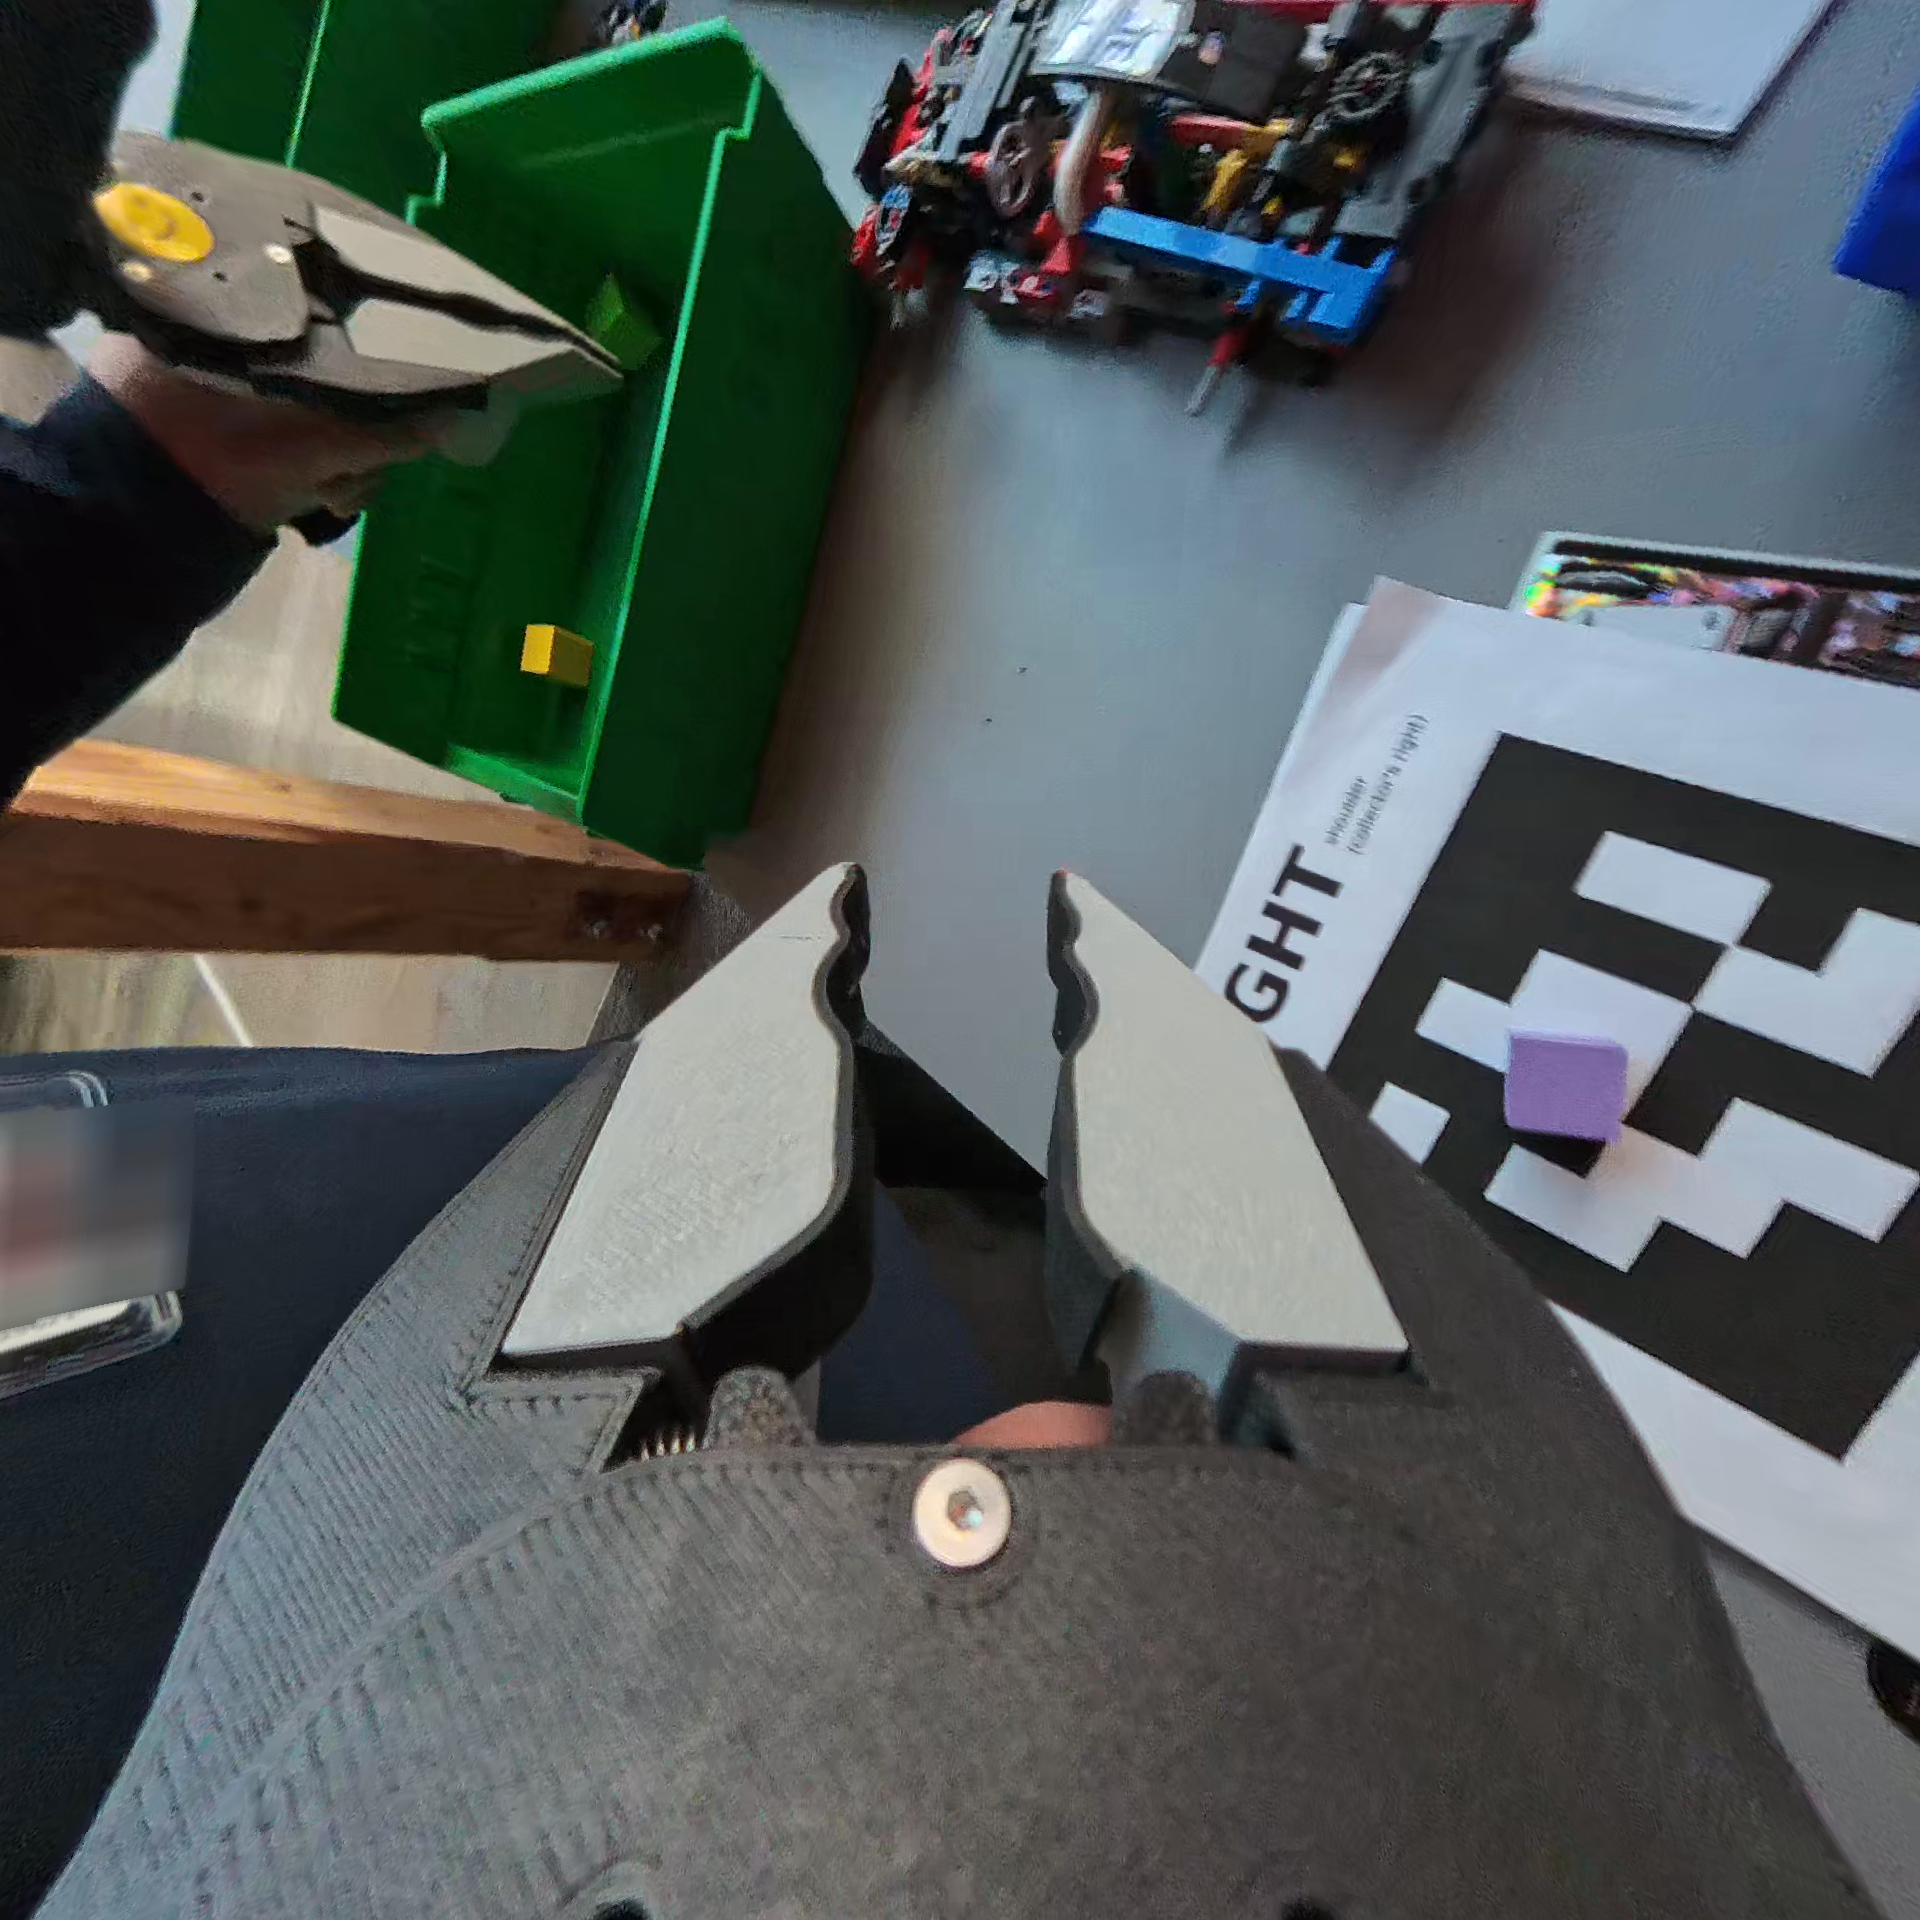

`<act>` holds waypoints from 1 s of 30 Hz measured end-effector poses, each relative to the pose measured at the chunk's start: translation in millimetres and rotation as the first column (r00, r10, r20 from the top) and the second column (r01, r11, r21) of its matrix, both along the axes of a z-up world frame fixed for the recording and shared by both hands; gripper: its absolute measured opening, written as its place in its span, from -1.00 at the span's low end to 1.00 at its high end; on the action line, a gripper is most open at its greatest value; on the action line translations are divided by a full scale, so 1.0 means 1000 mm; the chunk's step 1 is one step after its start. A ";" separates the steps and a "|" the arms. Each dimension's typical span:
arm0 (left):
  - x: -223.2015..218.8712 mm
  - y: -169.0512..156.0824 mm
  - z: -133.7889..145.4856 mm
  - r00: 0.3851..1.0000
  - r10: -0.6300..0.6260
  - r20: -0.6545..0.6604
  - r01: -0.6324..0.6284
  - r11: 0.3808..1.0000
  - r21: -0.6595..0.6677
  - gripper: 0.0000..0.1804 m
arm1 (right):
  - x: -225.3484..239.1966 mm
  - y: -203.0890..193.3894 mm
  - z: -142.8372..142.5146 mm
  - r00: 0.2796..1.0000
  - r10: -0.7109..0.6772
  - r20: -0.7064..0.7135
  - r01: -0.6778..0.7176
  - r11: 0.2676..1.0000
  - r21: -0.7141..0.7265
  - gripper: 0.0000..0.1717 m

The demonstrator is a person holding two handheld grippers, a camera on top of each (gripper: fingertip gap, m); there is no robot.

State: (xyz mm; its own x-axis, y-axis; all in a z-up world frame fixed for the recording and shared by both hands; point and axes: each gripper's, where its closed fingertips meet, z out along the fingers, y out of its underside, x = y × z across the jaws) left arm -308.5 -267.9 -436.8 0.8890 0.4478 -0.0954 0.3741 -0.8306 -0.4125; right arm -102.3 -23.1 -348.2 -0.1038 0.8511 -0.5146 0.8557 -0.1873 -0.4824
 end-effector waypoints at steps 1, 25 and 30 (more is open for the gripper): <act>0.003 -0.007 -0.007 0.999 0.028 0.042 -0.027 1.000 -0.015 -0.99 | -0.004 -0.006 0.000 1.000 0.029 0.001 -0.029 1.000 0.002 -0.62; -0.020 0.015 -0.012 0.999 0.045 0.028 -0.047 0.994 0.097 -0.68 | 0.028 0.003 0.004 0.994 -0.091 0.056 0.096 0.992 -0.078 -0.65; 0.070 0.092 0.131 0.909 -0.350 -0.226 0.416 0.740 0.528 -0.69 | -0.009 -0.053 0.050 0.998 0.048 -0.030 -0.055 0.945 -0.321 -0.63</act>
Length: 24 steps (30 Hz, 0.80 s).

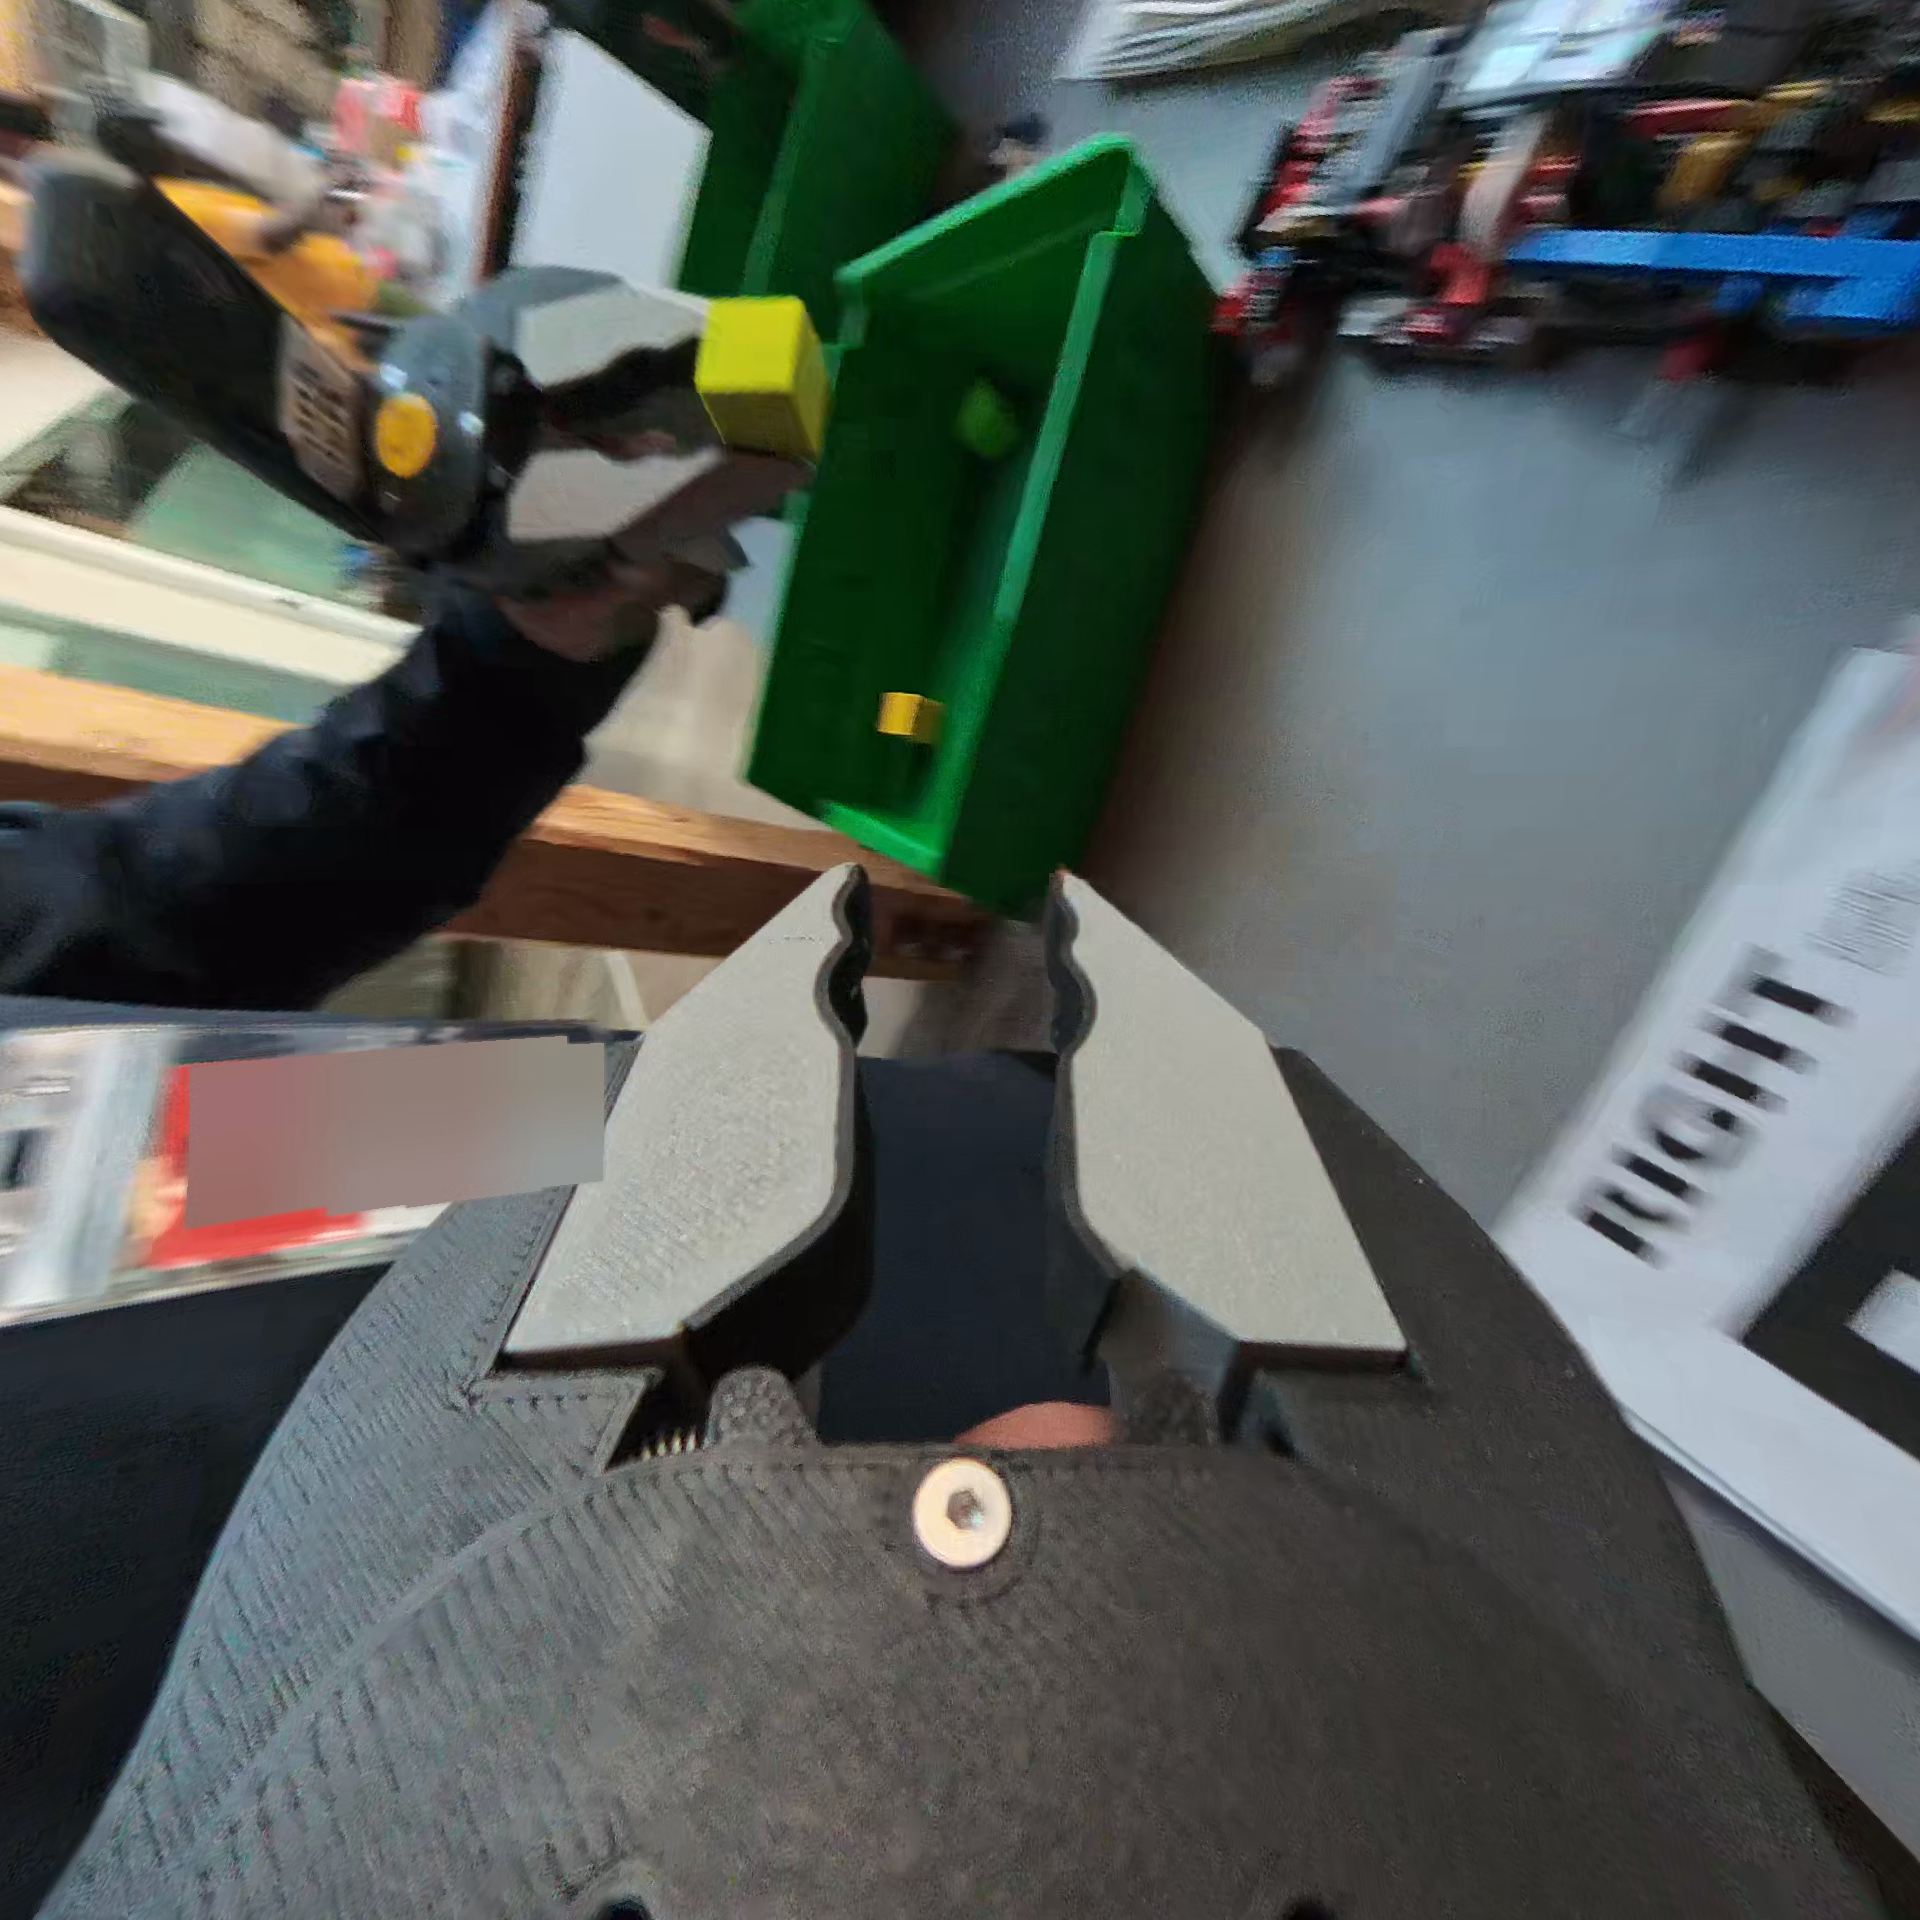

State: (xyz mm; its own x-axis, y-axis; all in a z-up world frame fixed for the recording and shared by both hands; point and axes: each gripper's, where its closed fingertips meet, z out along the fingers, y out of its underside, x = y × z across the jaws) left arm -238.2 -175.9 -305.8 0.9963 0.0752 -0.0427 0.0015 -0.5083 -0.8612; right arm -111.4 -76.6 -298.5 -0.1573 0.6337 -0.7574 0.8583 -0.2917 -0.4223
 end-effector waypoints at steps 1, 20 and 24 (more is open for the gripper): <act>0.025 0.012 0.024 0.996 -0.090 0.008 0.089 0.994 0.070 -0.69 | -0.006 -0.016 0.015 0.999 0.041 -0.019 -0.042 0.994 -0.097 -0.62; 0.134 0.068 0.115 0.932 -0.338 -0.131 0.362 0.890 0.276 -0.69 | 0.006 -0.056 0.125 0.969 0.197 -0.152 -0.242 0.614 -0.751 -0.69; 0.126 0.075 0.089 0.956 -0.275 -0.100 0.290 0.939 0.184 -0.64 | 0.000 -0.039 0.099 0.982 0.154 -0.108 -0.188 0.770 -0.609 -0.69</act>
State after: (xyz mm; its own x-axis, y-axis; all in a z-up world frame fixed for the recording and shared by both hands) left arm -111.9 -100.8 -216.7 0.9725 -0.1948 -0.1272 -0.1829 -0.3016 -0.9357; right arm -111.6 -115.6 -199.1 -0.2657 -0.0045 -0.9641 0.9020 -0.3540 -0.2470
